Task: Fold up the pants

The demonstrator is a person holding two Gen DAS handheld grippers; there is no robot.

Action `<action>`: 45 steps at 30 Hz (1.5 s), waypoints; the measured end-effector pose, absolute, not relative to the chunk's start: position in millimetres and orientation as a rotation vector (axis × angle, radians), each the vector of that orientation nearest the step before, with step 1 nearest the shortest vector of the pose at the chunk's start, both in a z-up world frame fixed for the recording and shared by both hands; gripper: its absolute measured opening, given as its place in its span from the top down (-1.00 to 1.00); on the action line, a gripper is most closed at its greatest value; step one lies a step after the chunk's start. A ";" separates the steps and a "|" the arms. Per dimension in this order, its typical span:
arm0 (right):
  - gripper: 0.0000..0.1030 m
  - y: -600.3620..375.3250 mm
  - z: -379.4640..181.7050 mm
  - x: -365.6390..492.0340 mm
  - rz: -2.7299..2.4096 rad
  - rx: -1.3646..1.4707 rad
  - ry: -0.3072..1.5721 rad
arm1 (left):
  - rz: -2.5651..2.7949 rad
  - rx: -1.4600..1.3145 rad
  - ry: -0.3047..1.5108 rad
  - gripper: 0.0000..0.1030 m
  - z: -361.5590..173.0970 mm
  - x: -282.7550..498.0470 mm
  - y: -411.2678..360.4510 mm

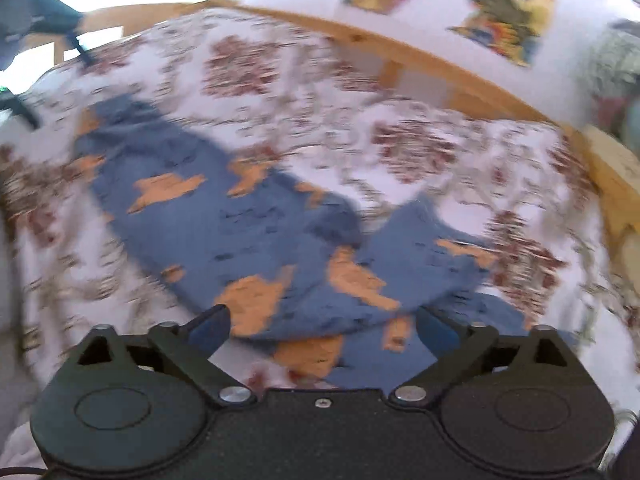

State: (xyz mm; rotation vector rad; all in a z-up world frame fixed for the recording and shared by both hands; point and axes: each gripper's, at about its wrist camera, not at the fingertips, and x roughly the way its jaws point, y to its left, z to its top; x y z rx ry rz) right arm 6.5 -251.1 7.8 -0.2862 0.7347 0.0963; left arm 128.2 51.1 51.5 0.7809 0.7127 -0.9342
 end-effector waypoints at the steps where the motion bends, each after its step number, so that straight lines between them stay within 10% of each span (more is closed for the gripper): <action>1: -0.99 -257.6 6.4 10.5 0.053 -0.278 0.725 | -0.926 0.722 0.700 -1.00 51.7 126.5 39.2; 17: -0.99 -404.9 -25.7 52.9 -0.178 0.195 0.794 | -0.859 0.000 0.905 -0.99 -61.4 129.5 -132.5; 26: -0.96 -381.5 -7.3 124.4 0.114 -0.014 0.784 | -0.892 0.105 0.655 -0.78 -63.4 99.0 -140.5; 40: -0.25 -352.4 -32.7 259.2 0.109 0.038 0.998 | -0.907 -0.062 0.861 -0.05 -81.5 129.2 -131.8; 45: 0.69 -351.3 -38.7 258.1 0.044 0.012 0.996 | -0.904 -0.103 0.900 0.32 -83.9 135.9 -129.3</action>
